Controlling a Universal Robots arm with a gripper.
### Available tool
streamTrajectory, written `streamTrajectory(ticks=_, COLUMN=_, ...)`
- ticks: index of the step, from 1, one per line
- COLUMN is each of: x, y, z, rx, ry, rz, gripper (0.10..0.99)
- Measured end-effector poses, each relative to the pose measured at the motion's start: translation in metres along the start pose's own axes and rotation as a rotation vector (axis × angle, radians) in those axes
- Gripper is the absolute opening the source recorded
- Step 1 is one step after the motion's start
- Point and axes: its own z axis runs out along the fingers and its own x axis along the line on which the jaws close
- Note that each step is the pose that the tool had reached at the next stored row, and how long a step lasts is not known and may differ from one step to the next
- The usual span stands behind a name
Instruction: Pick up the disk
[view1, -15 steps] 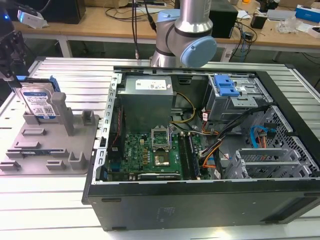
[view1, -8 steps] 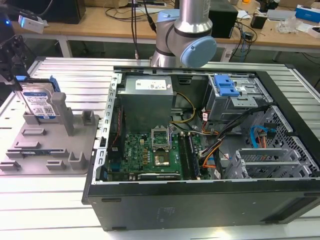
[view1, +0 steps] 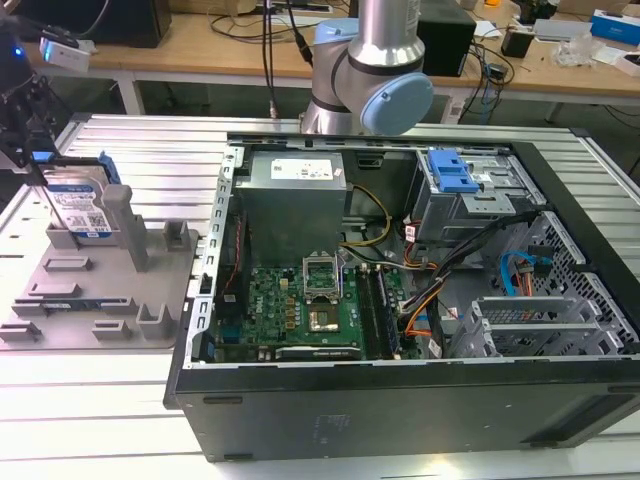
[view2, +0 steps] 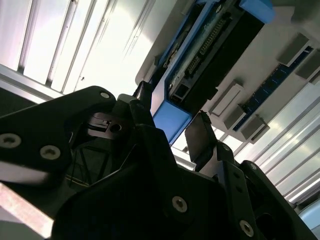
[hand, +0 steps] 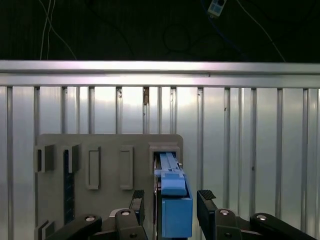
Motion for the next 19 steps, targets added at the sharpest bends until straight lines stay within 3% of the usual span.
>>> streamTrajectory(ticks=11, x=0.0, y=0.0008, z=0.0039, rx=0.0, ry=0.0, rz=0.001, gripper=0.541)
streamTrajectory(ticks=14, x=0.0, y=0.0008, z=0.0045, rx=0.0, ry=0.0, rz=0.001, gripper=0.463)
streamTrajectory(ticks=15, x=0.0, y=0.0008, z=0.0049, rx=0.0, ry=0.0001, rz=0.001, gripper=0.392)
streamTrajectory(ticks=19, x=0.0, y=0.0008, z=0.0069, rx=0.0, ry=0.0, rz=0.001, gripper=0.392)
